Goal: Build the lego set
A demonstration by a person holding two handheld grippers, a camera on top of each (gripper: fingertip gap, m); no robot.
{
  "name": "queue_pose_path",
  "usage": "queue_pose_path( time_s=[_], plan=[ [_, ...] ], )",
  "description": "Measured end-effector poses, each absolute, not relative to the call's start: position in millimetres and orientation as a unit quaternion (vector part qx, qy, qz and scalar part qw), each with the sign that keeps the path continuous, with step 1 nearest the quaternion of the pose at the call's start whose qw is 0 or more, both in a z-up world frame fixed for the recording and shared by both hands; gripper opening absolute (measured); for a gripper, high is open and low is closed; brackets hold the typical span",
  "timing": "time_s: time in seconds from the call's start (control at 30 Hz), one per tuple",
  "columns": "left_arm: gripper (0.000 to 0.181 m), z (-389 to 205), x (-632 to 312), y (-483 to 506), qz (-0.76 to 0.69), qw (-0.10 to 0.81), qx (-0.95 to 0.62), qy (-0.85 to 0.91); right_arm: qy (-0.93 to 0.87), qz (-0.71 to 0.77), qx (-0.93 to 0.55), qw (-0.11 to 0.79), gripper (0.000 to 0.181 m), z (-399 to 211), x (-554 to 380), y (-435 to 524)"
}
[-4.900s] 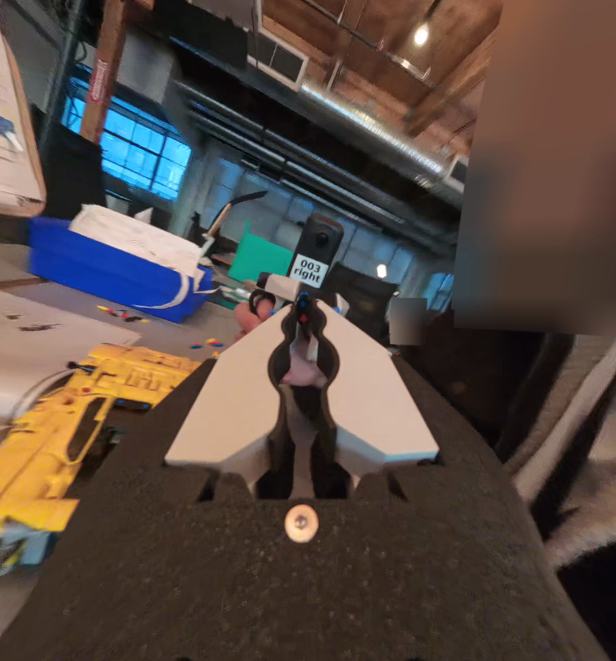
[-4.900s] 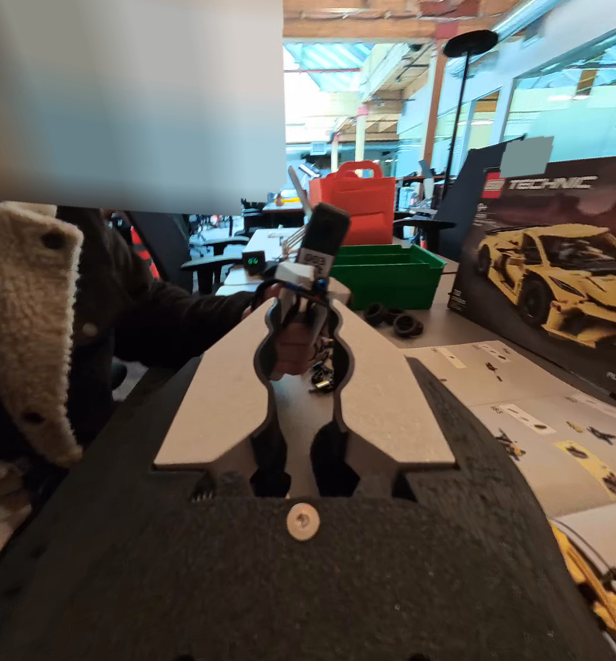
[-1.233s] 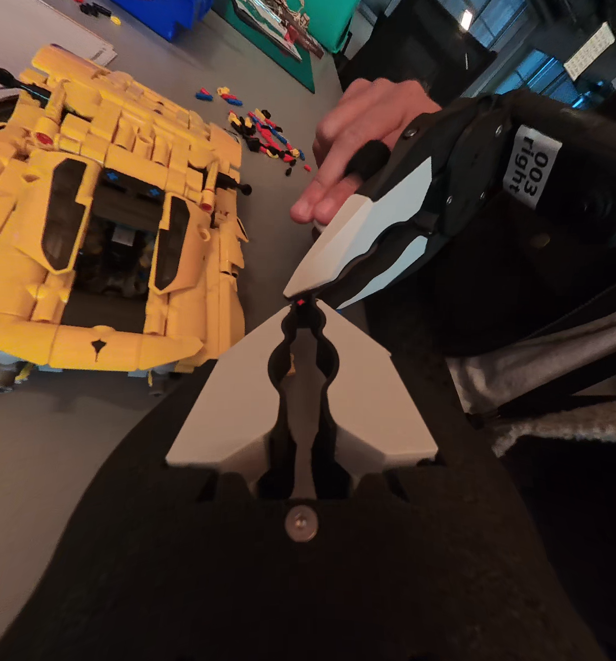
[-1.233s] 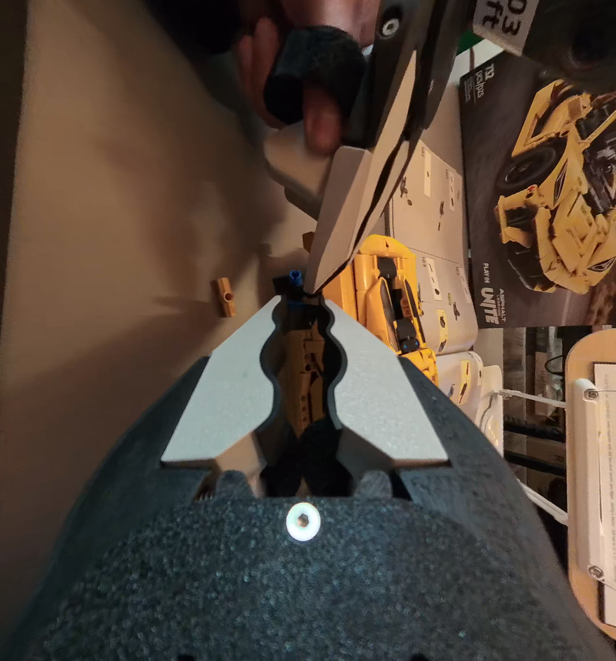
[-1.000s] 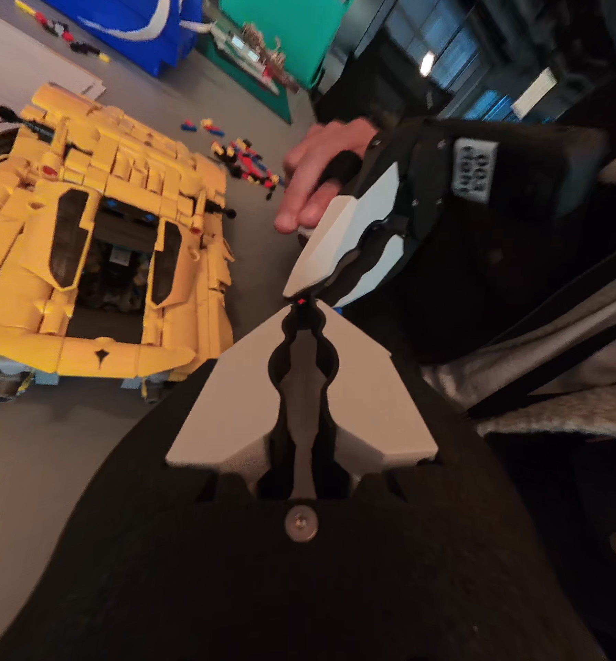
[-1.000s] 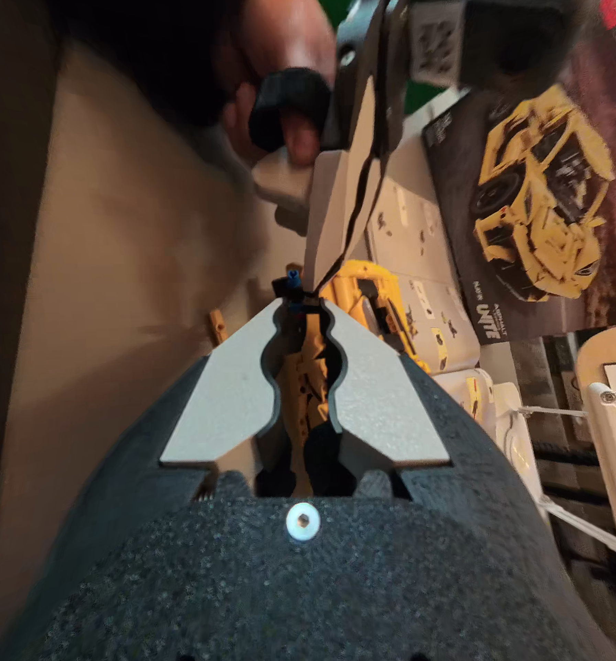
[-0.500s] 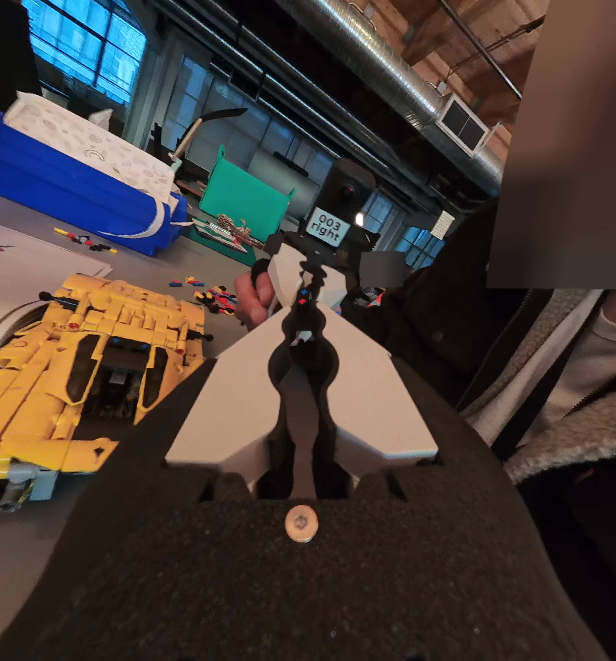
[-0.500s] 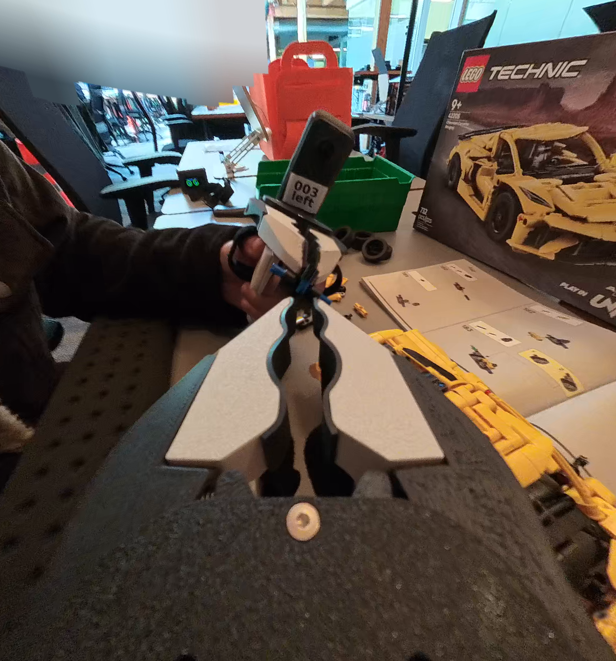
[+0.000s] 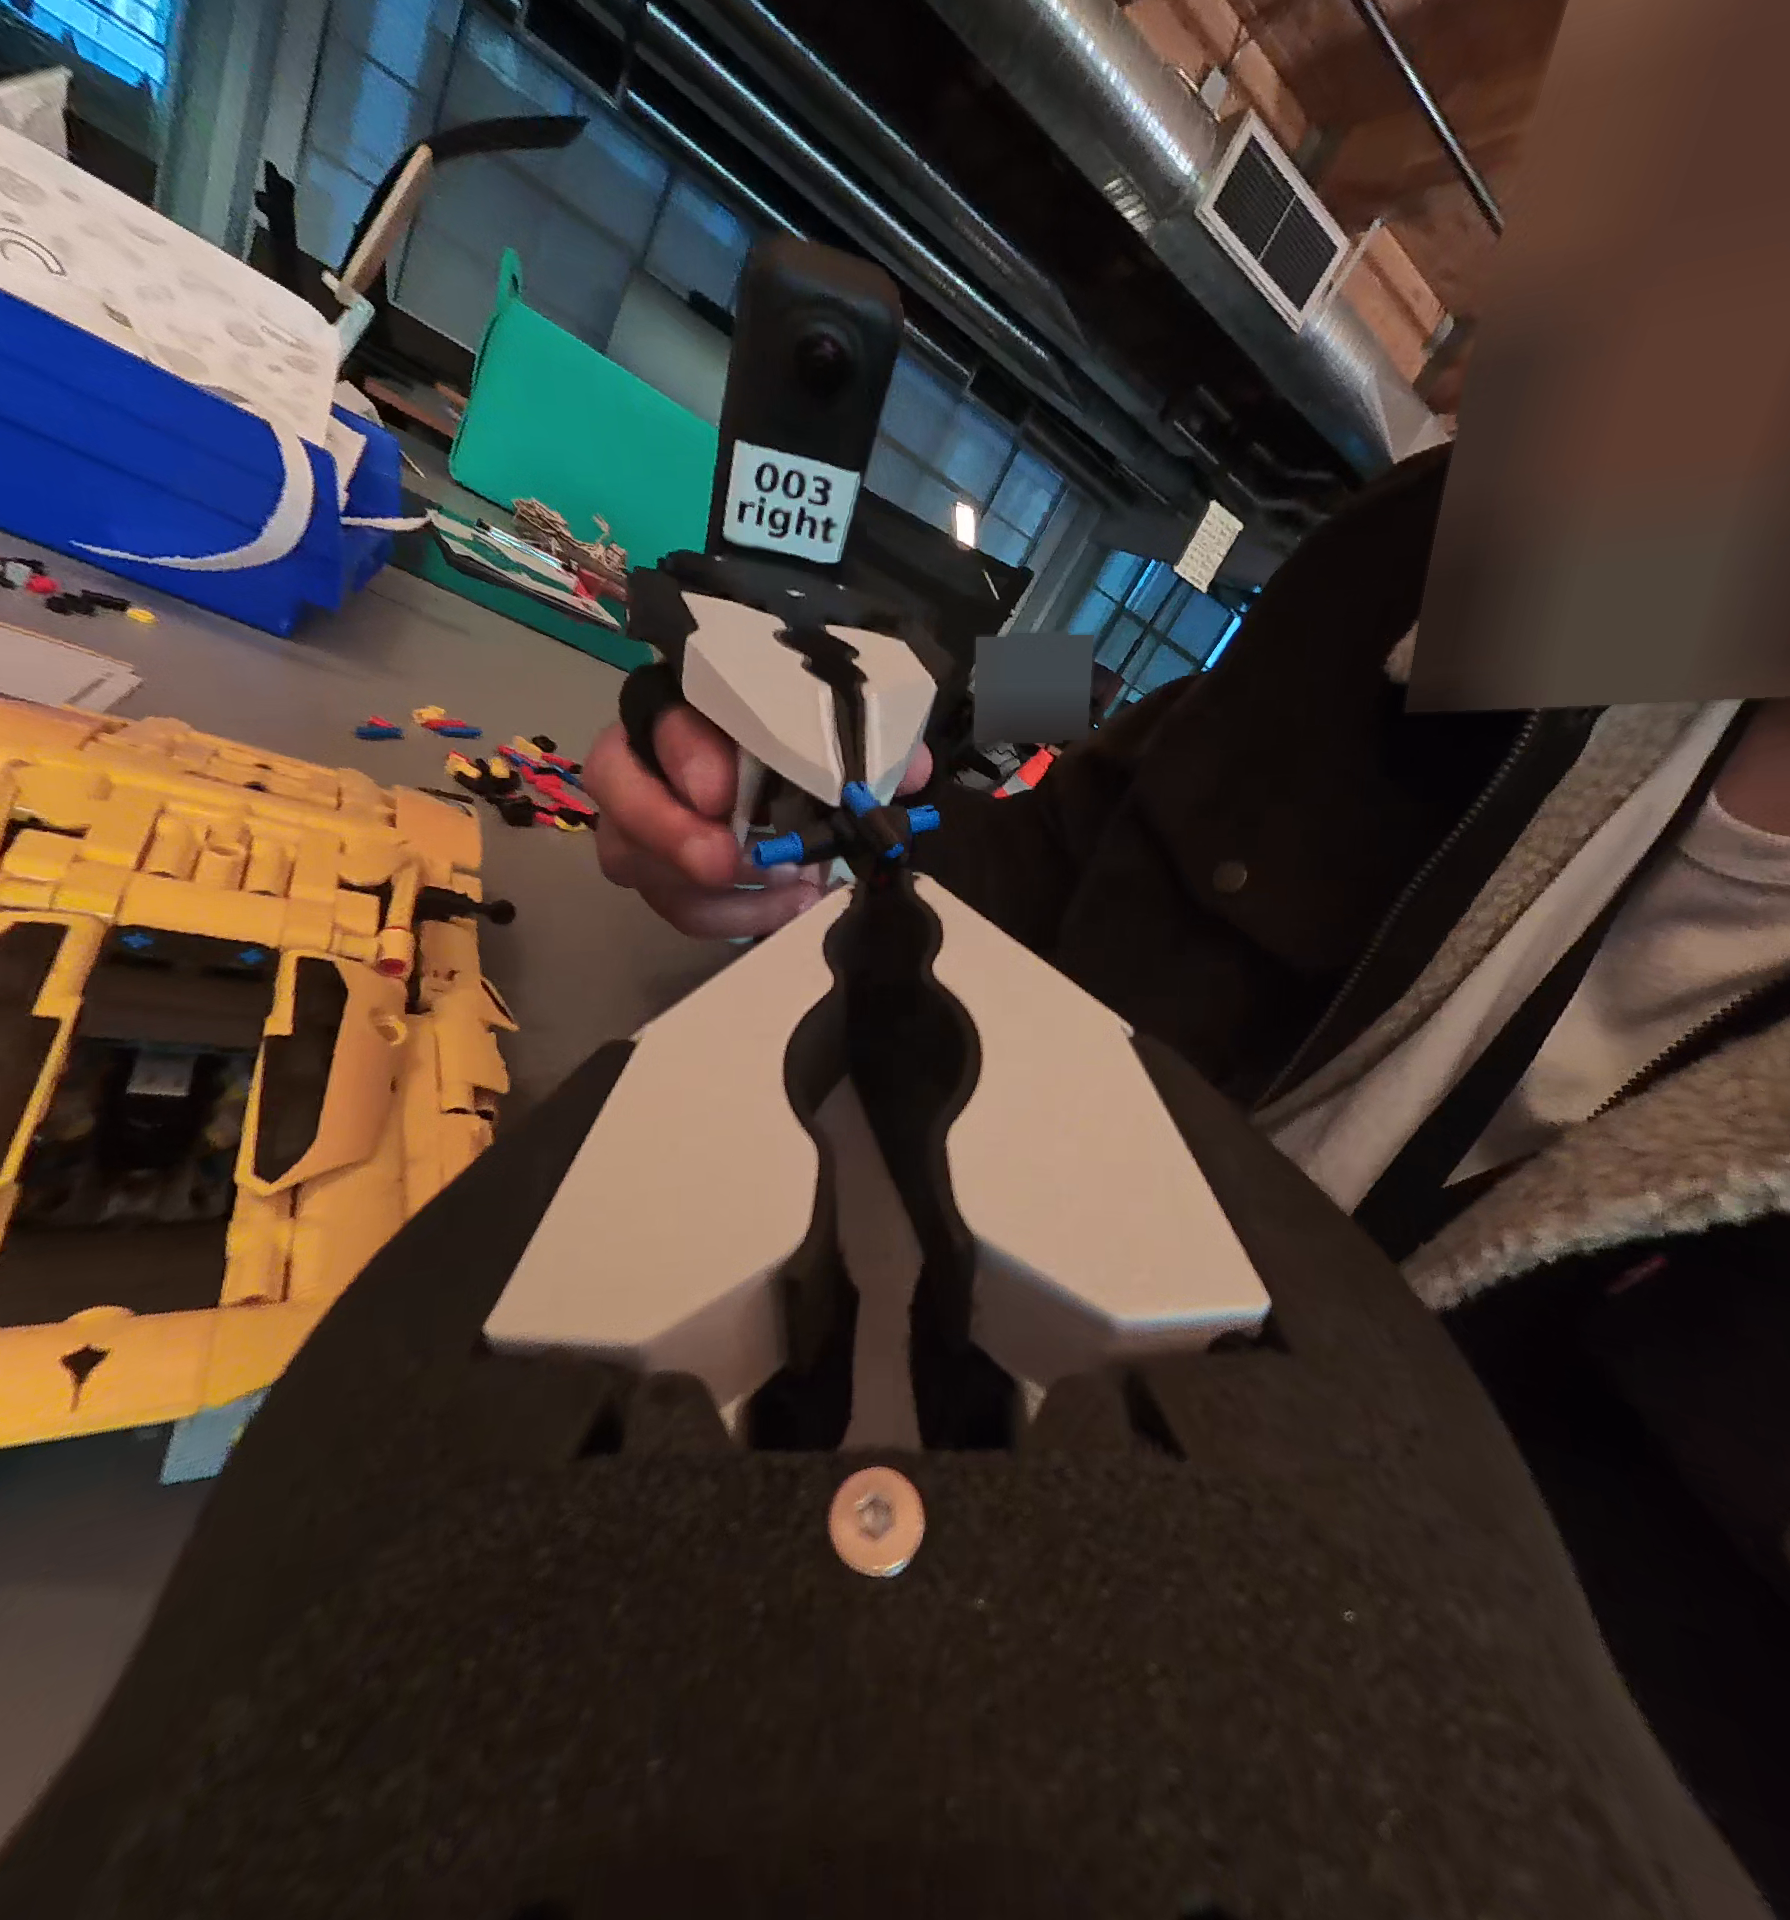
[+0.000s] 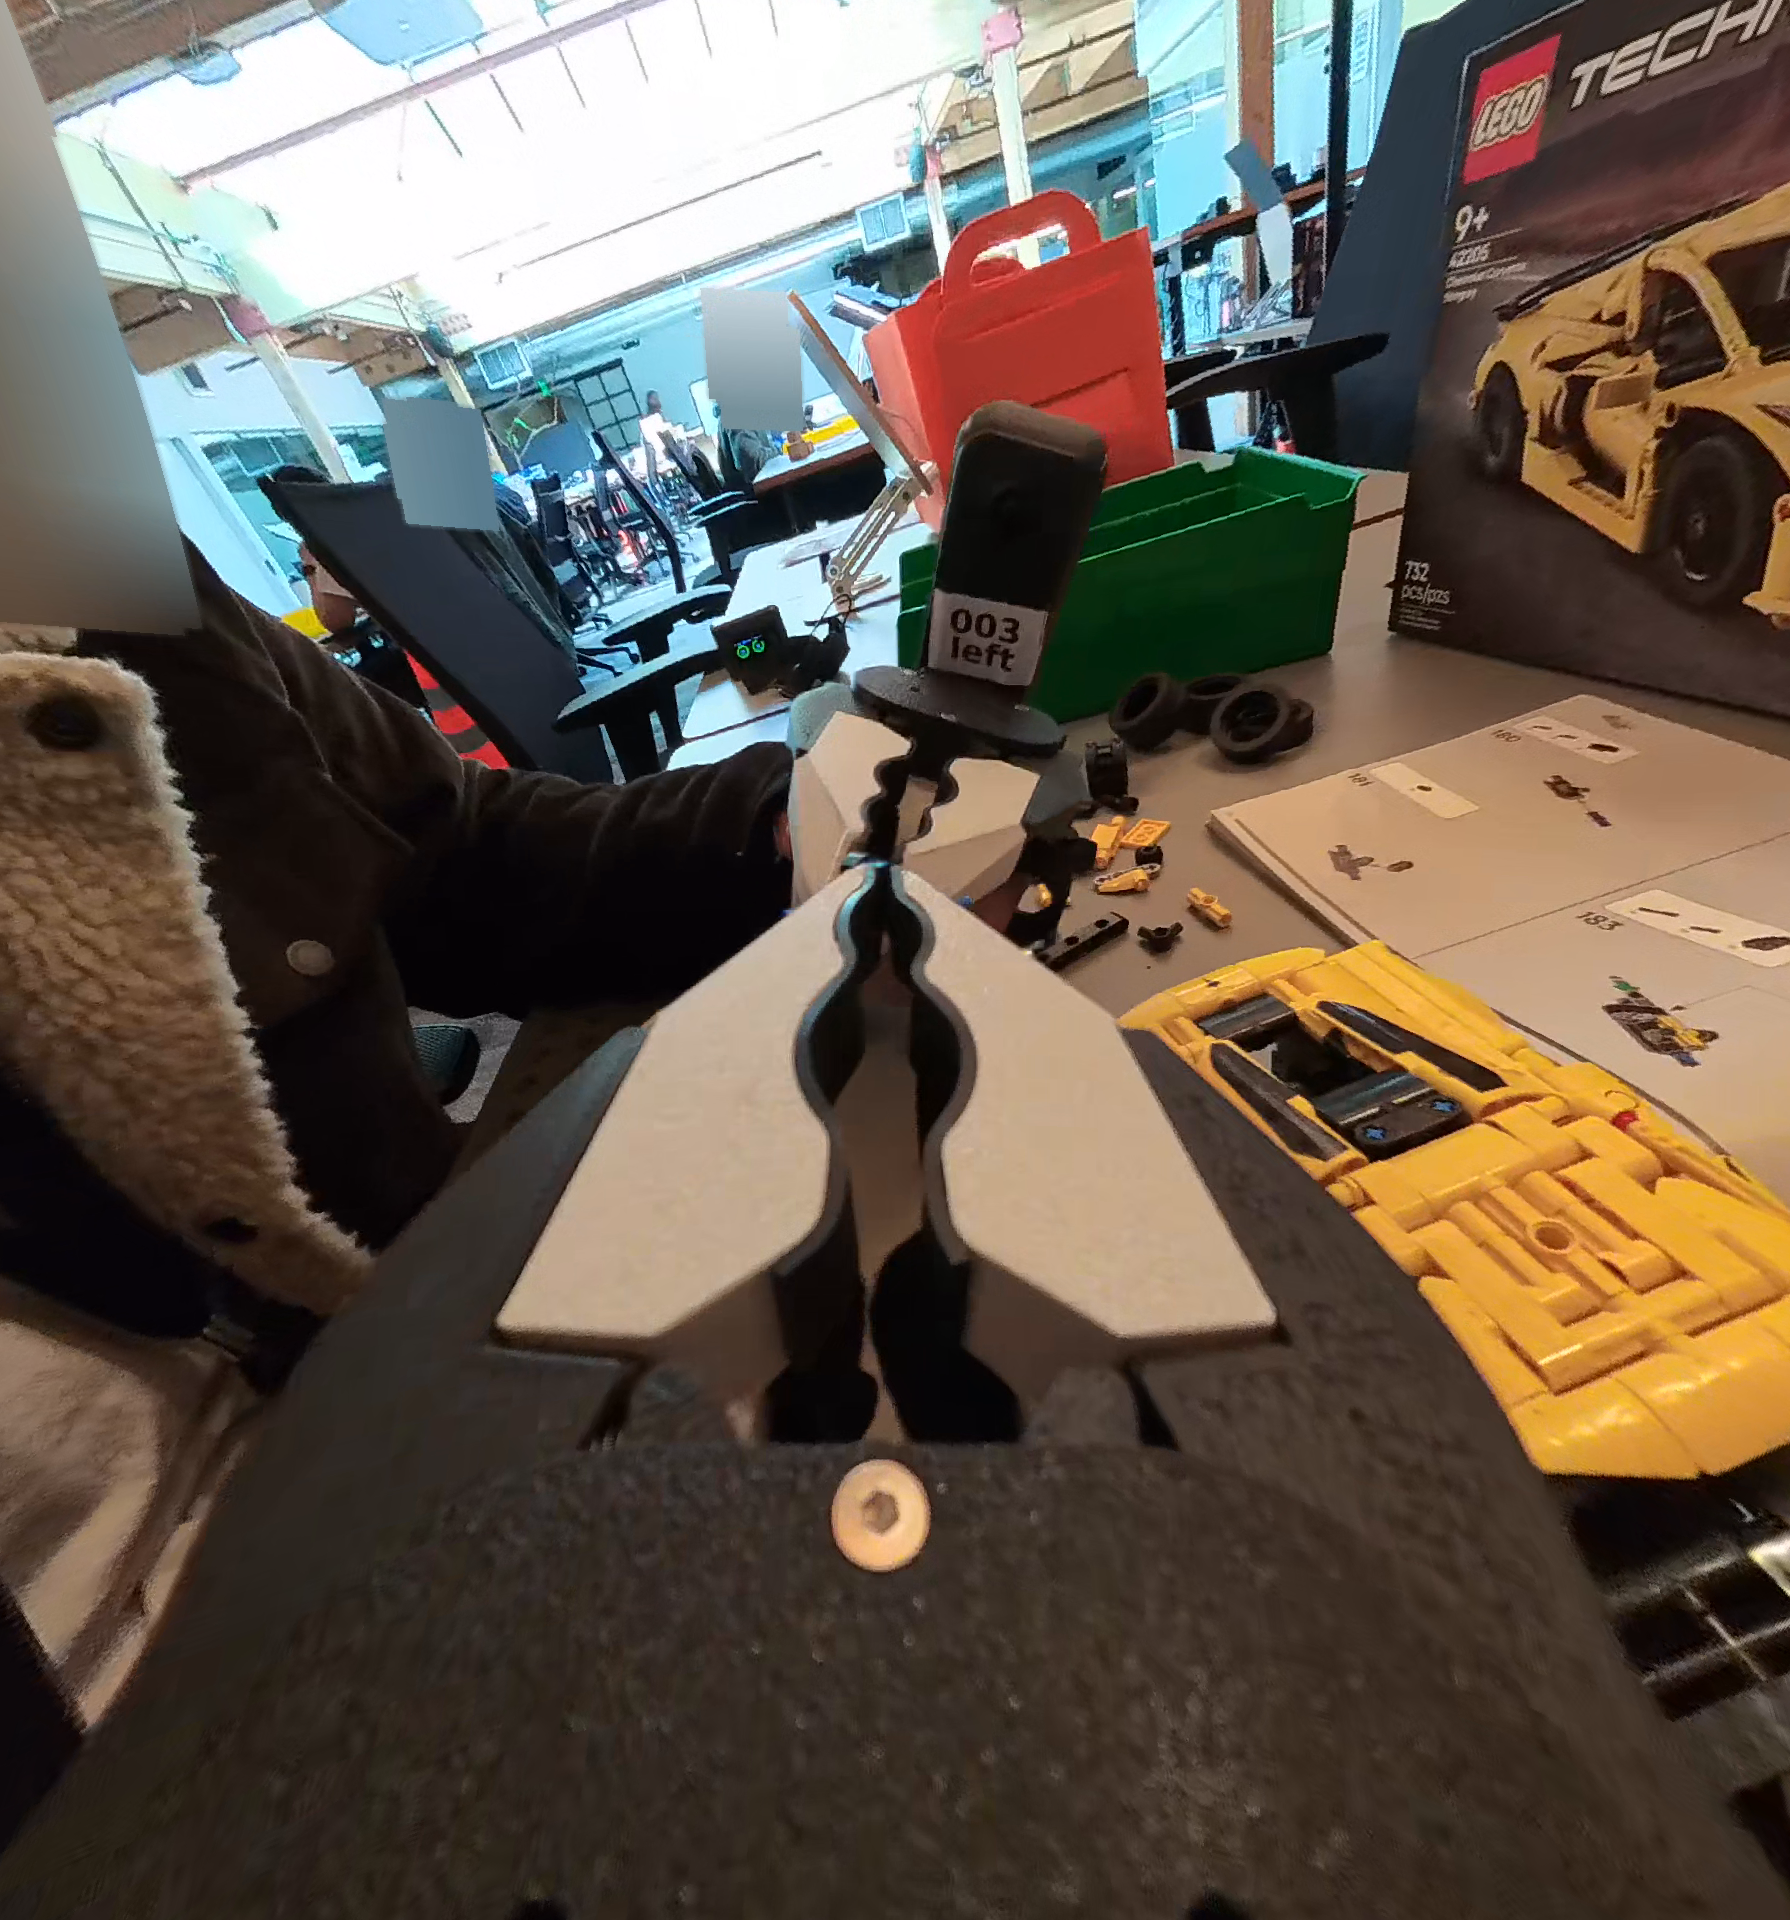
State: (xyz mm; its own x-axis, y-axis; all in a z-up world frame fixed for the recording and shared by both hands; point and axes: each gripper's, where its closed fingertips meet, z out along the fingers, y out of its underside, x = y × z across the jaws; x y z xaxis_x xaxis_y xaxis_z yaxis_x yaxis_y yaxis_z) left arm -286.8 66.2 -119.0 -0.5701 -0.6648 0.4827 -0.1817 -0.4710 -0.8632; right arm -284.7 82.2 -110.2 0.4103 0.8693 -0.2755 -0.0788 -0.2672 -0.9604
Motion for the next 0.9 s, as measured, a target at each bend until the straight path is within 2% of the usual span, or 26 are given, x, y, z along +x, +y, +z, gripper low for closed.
queue_pose_path(
  time_s=[0.23,0.43,0.7,0.9],
  plan=[
    [0.004,-125.1,-284.9,69.2,-0.723,0.169,-0.450,0.497,-0.295,0.473,-0.661,0.502,0.007,-115.4,-284.3,81.9],
    [0.004,-130.3,-283.3,67.2,-0.702,0.179,-0.457,0.517,-0.292,0.470,-0.670,0.494,0.001,-120.4,-282.9,83.0],
    [0.015,-143.9,-272.1,84.0,-0.644,0.238,-0.503,0.525,-0.287,0.412,-0.708,0.497,0.000,-136.7,-276.6,96.4],
    [0.007,-148.4,-269.6,85.0,-0.608,0.281,-0.500,0.549,-0.289,0.406,-0.713,0.493,0.000,-139.5,-274.8,97.2]
  ],
)
